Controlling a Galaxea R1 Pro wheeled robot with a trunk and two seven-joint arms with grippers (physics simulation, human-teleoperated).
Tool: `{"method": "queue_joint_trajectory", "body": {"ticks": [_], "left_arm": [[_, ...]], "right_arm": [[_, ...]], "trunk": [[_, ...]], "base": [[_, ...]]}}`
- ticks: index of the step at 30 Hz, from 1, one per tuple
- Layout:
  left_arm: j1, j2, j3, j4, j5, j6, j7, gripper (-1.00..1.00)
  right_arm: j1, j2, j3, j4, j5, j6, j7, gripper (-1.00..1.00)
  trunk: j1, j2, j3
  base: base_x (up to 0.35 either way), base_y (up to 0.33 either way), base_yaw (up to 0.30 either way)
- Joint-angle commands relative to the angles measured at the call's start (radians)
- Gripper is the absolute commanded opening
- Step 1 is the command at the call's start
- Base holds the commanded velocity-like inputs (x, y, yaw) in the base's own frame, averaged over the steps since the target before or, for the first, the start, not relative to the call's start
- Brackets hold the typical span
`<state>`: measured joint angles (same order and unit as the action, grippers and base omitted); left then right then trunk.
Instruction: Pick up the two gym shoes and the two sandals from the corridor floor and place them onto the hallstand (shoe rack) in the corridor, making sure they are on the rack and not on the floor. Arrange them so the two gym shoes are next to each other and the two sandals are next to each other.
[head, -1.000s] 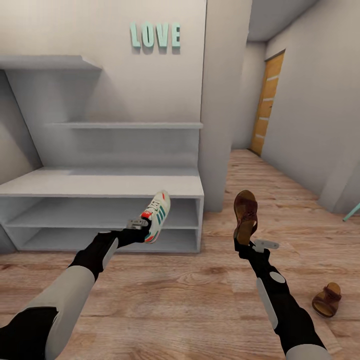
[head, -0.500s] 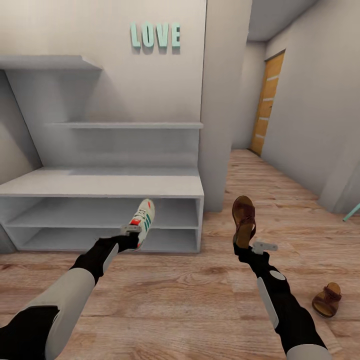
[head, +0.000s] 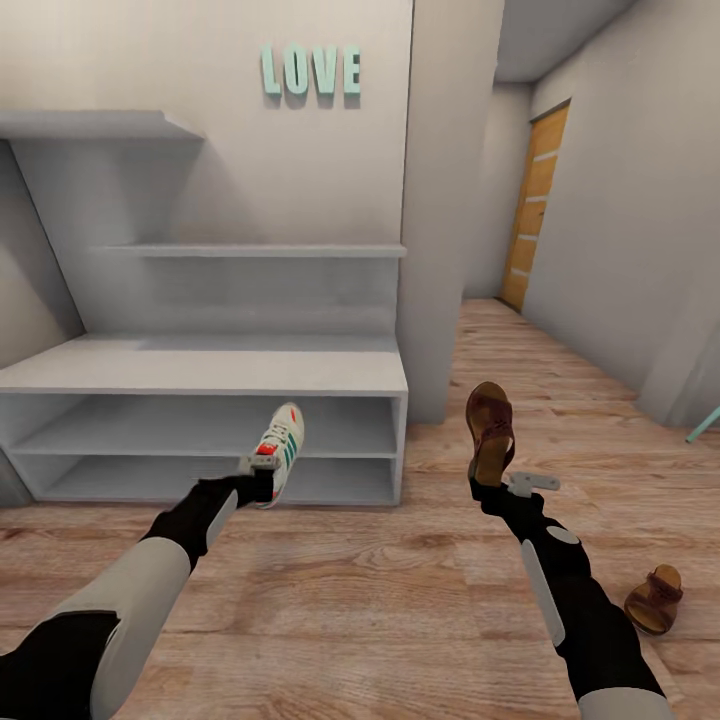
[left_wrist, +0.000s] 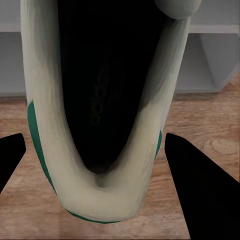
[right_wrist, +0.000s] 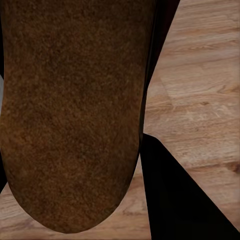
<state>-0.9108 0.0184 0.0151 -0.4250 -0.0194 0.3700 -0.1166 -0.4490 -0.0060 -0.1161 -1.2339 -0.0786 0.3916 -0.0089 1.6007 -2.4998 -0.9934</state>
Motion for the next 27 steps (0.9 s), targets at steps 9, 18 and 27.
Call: {"method": "queue_joint_trajectory", "body": {"ticks": [9, 18, 27], "left_arm": [[0.000, 0.001, 0.001, 0.019, -0.002, 0.006, -0.004, -1.00], [0.000, 0.002, 0.001, 0.113, -0.007, 0.001, 0.012, -1.00], [0.000, 0.002, 0.000, 0.118, -0.009, 0.002, 0.018, -1.00]], "right_arm": [[0.000, -0.002, -0.001, -0.003, -0.015, 0.008, -0.003, -1.00], [0.000, -0.004, -0.053, -0.084, -0.018, 0.252, -0.003, -1.00], [0.000, -0.003, -0.230, -0.169, -0.015, 0.303, -0.004, -1.00]], "trunk": [[0.000, 0.000, -0.001], [0.000, 0.000, -0.001], [0.000, 0.000, -0.001]], "base": [[0.000, 0.000, 0.000], [0.000, 0.000, 0.000], [0.000, 0.000, 0.000]]}}
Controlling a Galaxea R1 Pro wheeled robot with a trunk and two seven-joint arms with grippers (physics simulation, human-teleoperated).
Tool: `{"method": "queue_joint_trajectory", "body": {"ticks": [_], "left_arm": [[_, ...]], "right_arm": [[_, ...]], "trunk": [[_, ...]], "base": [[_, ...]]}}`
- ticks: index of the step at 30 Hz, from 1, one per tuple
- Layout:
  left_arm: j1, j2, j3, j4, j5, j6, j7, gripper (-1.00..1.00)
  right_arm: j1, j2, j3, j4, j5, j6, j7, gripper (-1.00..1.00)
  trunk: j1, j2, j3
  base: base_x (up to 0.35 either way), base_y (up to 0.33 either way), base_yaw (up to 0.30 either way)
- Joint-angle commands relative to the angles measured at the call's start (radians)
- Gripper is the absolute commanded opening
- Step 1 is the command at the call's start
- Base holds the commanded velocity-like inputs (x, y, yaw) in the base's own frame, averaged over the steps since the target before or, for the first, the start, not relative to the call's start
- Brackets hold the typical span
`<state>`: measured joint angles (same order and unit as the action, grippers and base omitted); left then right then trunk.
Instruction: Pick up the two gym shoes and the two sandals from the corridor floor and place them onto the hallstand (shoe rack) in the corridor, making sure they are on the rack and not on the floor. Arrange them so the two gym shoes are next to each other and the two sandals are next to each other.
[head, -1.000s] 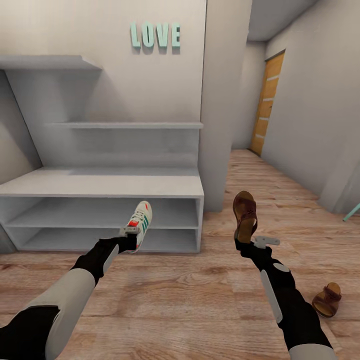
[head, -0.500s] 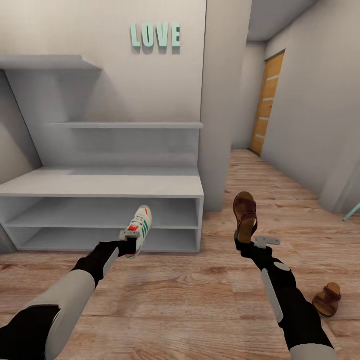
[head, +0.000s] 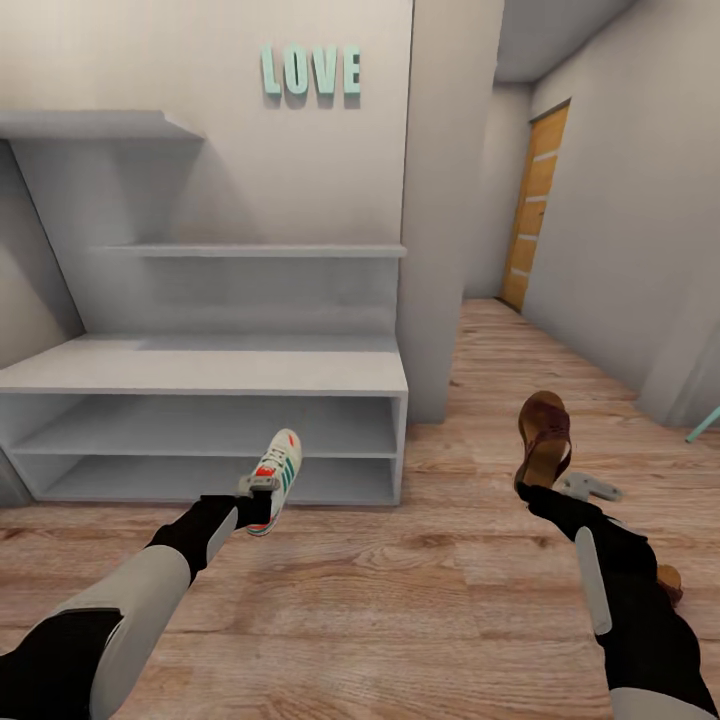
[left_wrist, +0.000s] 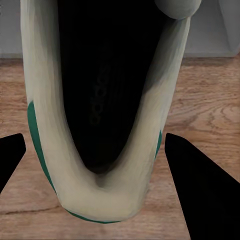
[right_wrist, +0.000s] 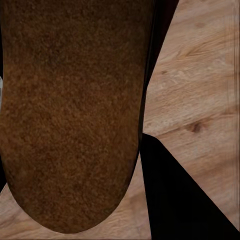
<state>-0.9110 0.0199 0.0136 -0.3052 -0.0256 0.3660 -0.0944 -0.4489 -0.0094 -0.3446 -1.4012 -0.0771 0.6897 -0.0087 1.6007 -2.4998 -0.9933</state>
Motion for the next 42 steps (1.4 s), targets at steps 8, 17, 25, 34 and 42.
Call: {"method": "queue_joint_trajectory", "body": {"ticks": [8, 17, 25, 34, 42], "left_arm": [[0.000, 0.001, 0.003, -0.002, -0.004, 0.007, -0.004, -1.00], [-0.002, 0.002, 0.004, -0.047, -0.004, 0.009, -0.004, -1.00], [-0.002, 0.003, 0.005, -0.093, -0.004, 0.011, -0.004, -1.00], [-0.004, 0.003, 0.005, -0.121, -0.004, 0.013, -0.002, -1.00], [-0.006, 0.003, 0.005, -0.121, -0.004, 0.014, -0.002, -1.00]], "right_arm": [[-0.001, -0.001, -0.023, -0.013, -0.010, 0.008, -0.005, -1.00], [-0.001, 0.000, -0.024, -0.013, -0.009, 0.008, -0.005, -1.00], [-0.001, 0.000, -0.024, -0.013, -0.009, 0.008, -0.005, -1.00], [-0.001, 0.000, -0.024, -0.016, -0.009, 0.008, -0.005, -1.00], [-0.001, -0.001, -0.022, -0.015, -0.009, 0.008, -0.005, -1.00]], "trunk": [[0.002, -0.001, -0.024], [0.006, -0.003, -0.073], [0.009, -0.005, -0.117], [0.013, -0.007, -0.167], [0.013, -0.007, -0.177]], "base": [[0.000, 0.000, 0.000], [0.000, 0.000, 0.000], [0.000, 0.000, 0.000], [0.000, 0.000, 0.000], [0.000, 0.000, 0.000]]}}
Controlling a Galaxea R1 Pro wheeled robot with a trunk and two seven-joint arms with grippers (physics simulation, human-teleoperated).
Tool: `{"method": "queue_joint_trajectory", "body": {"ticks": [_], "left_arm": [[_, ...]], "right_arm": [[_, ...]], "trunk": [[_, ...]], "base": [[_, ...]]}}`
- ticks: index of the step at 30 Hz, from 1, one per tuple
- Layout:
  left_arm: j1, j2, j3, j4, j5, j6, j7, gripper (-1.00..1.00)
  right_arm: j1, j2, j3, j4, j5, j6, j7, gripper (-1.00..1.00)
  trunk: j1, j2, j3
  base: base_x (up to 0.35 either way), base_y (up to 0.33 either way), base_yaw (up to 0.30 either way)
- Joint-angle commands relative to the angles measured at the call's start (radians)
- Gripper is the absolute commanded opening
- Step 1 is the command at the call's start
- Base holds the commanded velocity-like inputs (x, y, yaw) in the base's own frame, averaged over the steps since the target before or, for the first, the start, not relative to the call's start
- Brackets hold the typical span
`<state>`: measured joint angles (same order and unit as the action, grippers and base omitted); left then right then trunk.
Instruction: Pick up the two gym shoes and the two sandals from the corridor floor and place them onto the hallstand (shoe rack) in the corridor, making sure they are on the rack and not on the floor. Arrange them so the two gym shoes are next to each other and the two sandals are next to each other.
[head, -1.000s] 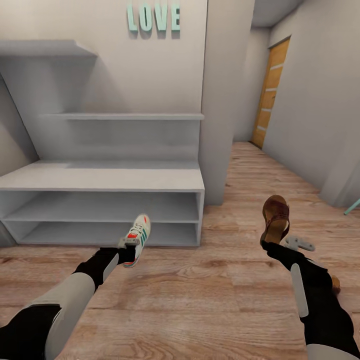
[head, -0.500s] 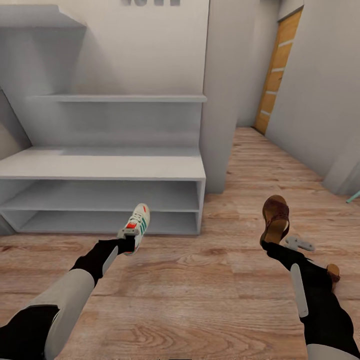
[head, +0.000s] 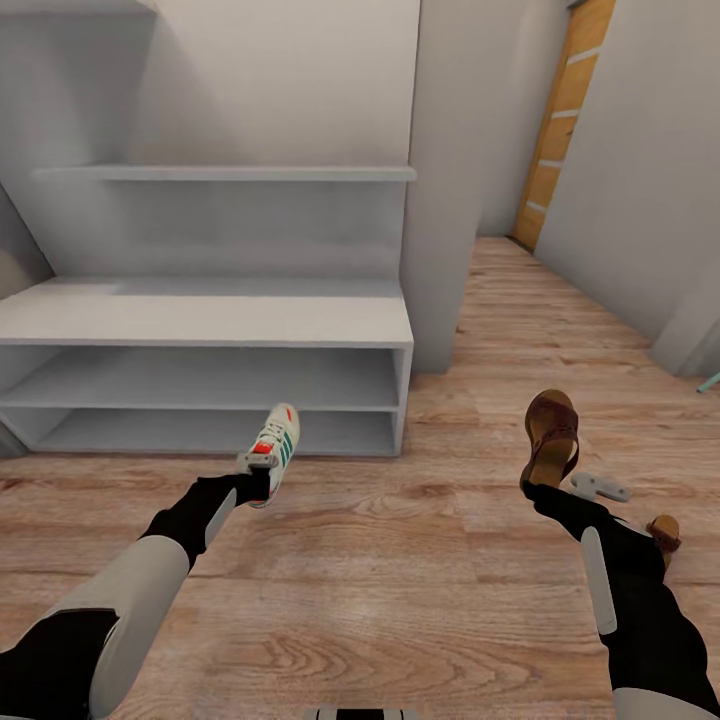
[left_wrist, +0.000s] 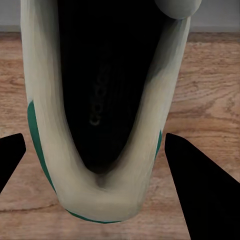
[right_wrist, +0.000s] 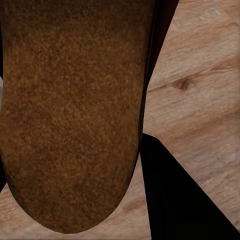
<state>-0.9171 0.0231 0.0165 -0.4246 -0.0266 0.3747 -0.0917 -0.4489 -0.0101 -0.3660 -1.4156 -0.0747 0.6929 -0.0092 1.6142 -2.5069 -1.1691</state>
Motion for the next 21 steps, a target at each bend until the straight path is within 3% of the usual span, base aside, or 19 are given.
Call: {"method": "queue_joint_trajectory", "body": {"ticks": [1, 16, 21], "left_arm": [[0.000, 0.000, 0.002, -0.002, -0.003, 0.006, -0.005, -1.00], [-0.005, -0.004, 0.003, 0.001, 0.003, 0.002, -0.005, -1.00], [-0.025, -0.005, 0.003, 0.001, 0.005, 0.020, 0.032, -1.00]], "right_arm": [[-0.001, 0.000, -0.001, -0.001, -0.011, 0.005, -0.005, -1.00], [-0.001, 0.004, 0.001, 0.004, -0.010, 0.002, -0.006, -1.00], [-0.001, 0.004, 0.001, 0.004, -0.010, 0.003, -0.006, -1.00]], "trunk": [[0.000, 0.000, -0.001], [0.000, 0.000, -0.002], [0.000, 0.000, -0.002]], "base": [[0.000, 0.000, 0.000], [0.000, 0.000, 0.000], [0.000, 0.000, 0.000]]}}
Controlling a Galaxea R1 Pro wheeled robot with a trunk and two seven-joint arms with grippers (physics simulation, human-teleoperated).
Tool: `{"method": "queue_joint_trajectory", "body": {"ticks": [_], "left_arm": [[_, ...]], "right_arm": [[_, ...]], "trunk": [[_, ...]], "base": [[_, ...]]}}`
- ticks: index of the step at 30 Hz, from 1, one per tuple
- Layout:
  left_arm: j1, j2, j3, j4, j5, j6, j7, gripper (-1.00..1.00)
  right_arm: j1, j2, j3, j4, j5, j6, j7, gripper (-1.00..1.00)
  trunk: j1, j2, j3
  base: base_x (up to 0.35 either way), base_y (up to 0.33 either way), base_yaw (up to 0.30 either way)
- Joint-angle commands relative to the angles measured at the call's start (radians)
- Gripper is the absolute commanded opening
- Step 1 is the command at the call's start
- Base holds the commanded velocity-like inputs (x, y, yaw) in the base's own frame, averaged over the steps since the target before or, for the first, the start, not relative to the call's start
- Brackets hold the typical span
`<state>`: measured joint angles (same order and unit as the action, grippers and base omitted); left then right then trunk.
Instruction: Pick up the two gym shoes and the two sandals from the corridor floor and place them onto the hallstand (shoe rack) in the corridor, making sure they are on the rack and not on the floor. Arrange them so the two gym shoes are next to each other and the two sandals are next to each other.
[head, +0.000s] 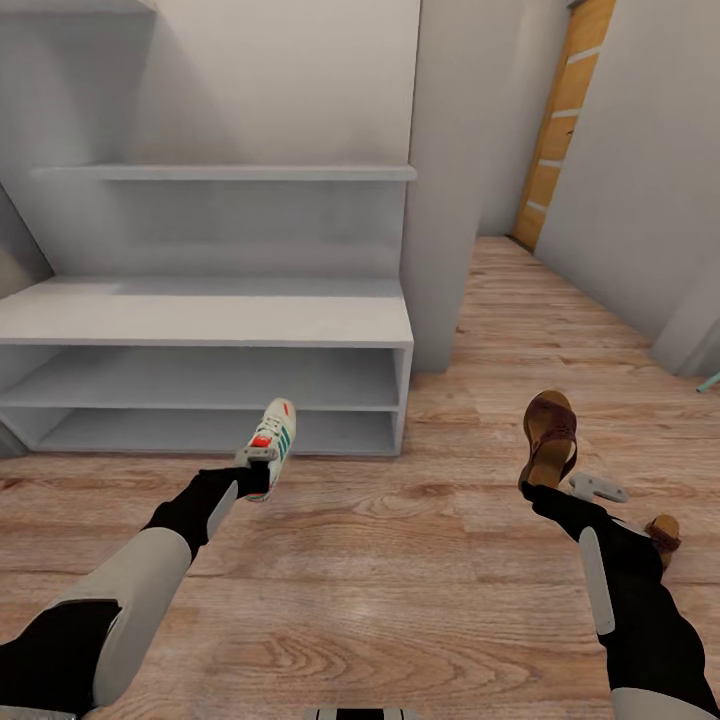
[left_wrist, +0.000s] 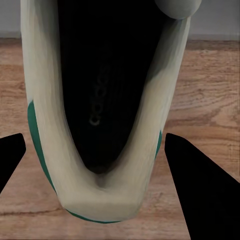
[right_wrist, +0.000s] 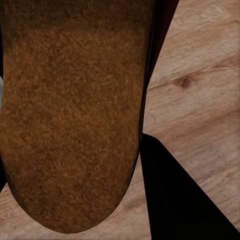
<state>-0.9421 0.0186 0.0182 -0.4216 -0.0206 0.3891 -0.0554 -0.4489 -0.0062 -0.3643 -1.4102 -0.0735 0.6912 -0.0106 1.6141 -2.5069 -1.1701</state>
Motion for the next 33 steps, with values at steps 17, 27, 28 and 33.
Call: {"method": "queue_joint_trajectory", "body": {"ticks": [17, 27, 28, 33], "left_arm": [[0.000, -0.002, 0.000, -0.005, 0.002, 0.005, 0.011, -1.00], [0.000, -0.002, 0.000, -0.005, 0.002, 0.005, 0.011, -1.00], [0.000, -0.002, 0.000, -0.005, 0.002, 0.005, 0.011, -1.00], [0.000, -0.002, -0.001, -0.005, 0.002, 0.005, 0.011, -1.00]], "right_arm": [[-0.001, -0.005, -0.001, 0.000, -0.003, 0.004, -0.002, -1.00], [-0.001, -0.005, -0.002, -0.001, -0.003, 0.004, -0.002, -1.00], [-0.001, -0.005, -0.002, -0.001, -0.003, 0.004, -0.002, -1.00], [-0.001, -0.004, -0.002, -0.001, -0.003, 0.004, -0.002, -1.00]], "trunk": [[0.000, 0.000, -0.001], [0.000, 0.000, -0.001], [0.000, 0.000, -0.001], [0.000, 0.000, -0.001]], "base": [[0.000, 0.000, 0.000], [0.000, 0.000, 0.000], [0.000, 0.000, 0.000], [0.000, 0.000, 0.000]]}}
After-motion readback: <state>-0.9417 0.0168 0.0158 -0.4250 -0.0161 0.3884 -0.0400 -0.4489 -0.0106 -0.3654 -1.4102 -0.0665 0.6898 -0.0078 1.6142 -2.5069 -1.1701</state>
